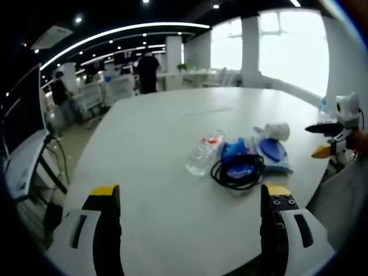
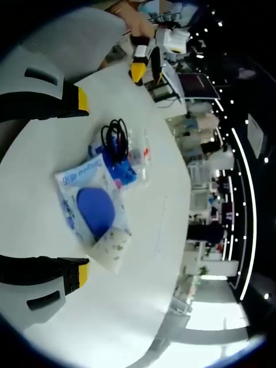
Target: Arrange the tabletop items into an orderly group along one side of the table until the central work area is clear of visible clutter.
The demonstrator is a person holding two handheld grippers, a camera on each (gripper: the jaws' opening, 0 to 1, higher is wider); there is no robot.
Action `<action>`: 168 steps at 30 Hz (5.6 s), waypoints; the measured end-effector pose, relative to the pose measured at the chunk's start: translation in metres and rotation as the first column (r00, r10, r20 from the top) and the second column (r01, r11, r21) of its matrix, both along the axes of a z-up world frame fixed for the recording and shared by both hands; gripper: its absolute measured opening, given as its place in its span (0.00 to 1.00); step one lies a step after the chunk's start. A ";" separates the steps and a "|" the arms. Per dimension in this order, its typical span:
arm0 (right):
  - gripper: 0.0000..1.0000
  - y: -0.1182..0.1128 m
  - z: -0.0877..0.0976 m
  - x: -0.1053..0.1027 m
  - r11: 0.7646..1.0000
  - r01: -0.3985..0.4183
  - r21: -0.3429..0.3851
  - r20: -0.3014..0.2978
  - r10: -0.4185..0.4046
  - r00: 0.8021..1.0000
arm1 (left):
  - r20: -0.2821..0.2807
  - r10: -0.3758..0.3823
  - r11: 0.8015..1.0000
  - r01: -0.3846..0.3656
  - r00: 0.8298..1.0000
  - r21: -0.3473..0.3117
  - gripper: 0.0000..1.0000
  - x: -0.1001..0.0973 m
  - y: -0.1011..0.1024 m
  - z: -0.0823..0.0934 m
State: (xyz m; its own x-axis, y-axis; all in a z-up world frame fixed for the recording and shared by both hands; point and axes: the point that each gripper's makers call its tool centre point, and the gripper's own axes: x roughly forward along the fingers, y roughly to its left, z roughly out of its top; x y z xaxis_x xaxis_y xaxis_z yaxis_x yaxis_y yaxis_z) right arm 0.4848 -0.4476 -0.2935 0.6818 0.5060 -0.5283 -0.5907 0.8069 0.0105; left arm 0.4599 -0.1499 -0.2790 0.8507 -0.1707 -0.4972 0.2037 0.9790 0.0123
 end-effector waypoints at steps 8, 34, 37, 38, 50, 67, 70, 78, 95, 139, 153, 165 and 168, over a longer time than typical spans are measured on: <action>1.00 0.004 -0.001 -0.001 0.999 -0.024 -0.023 0.009 0.024 1.000 | 0.001 -0.011 1.000 0.011 1.000 -0.009 0.98 0.000 -0.003 0.000; 1.00 0.005 0.003 0.001 0.999 -0.030 0.040 0.005 0.029 1.000 | -0.016 -0.052 0.999 0.052 0.998 0.001 0.97 0.005 -0.013 -0.003; 1.00 0.005 0.002 0.001 0.999 -0.031 0.039 0.000 0.031 1.000 | -0.024 -0.077 0.997 0.078 0.997 0.009 0.97 0.008 -0.020 -0.003; 1.00 0.005 0.001 0.000 0.999 -0.031 0.036 -0.003 0.032 1.000 | -0.021 -0.082 0.997 0.082 0.996 0.010 0.97 0.009 -0.021 -0.002; 1.00 0.004 0.000 -0.001 0.999 -0.019 0.038 -0.010 0.020 1.000 | -0.018 -0.137 0.990 0.138 0.990 0.040 0.96 0.035 -0.035 0.010; 1.00 0.004 0.000 -0.003 0.999 -0.013 0.044 -0.024 0.014 1.000 | -0.075 -0.190 0.978 0.195 0.979 0.072 0.92 0.077 -0.047 0.002; 1.00 0.004 -0.002 -0.003 0.999 -0.013 0.044 -0.031 0.015 0.999 | -0.078 -0.197 0.976 0.202 0.977 0.074 0.92 0.086 -0.049 0.001; 1.00 0.003 -0.004 -0.002 0.999 -0.017 0.042 -0.038 0.019 0.999 | -0.125 -0.252 0.960 0.264 0.960 0.092 0.90 0.107 -0.059 -0.011; 1.00 -0.003 0.000 0.002 0.995 0.025 0.102 -0.050 -0.020 0.999 | -0.203 -0.328 0.925 0.357 0.923 0.128 0.84 0.147 -0.078 -0.022; 0.99 -0.011 -0.015 0.003 0.999 0.041 0.027 -0.086 -0.039 0.996 | -0.438 -0.376 0.887 0.453 0.817 0.084 0.75 0.215 -0.125 -0.062; 0.99 -0.007 -0.019 0.000 1.000 0.016 0.018 -0.101 -0.014 0.995 | -0.494 -0.351 0.899 0.434 0.795 0.059 0.67 0.227 -0.139 -0.079; 0.99 -0.006 -0.018 -0.001 1.000 0.005 0.010 -0.089 -0.004 0.996 | -0.538 -0.366 0.890 0.455 0.759 0.036 0.42 0.220 -0.145 -0.095; 0.99 -0.005 -0.017 -0.001 1.000 0.001 0.012 -0.087 0.000 0.996 | -0.542 -0.360 0.895 0.444 0.760 0.028 0.38 0.219 -0.147 -0.097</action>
State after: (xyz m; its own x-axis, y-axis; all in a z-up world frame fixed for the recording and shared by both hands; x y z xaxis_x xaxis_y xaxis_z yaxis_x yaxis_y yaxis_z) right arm 0.4835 -0.4525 -0.3108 0.6333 0.5124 -0.5800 -0.5871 0.8064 0.0715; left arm 0.6791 -0.2968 -0.3758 0.3340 -0.3289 -0.8833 0.5956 0.8000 -0.0726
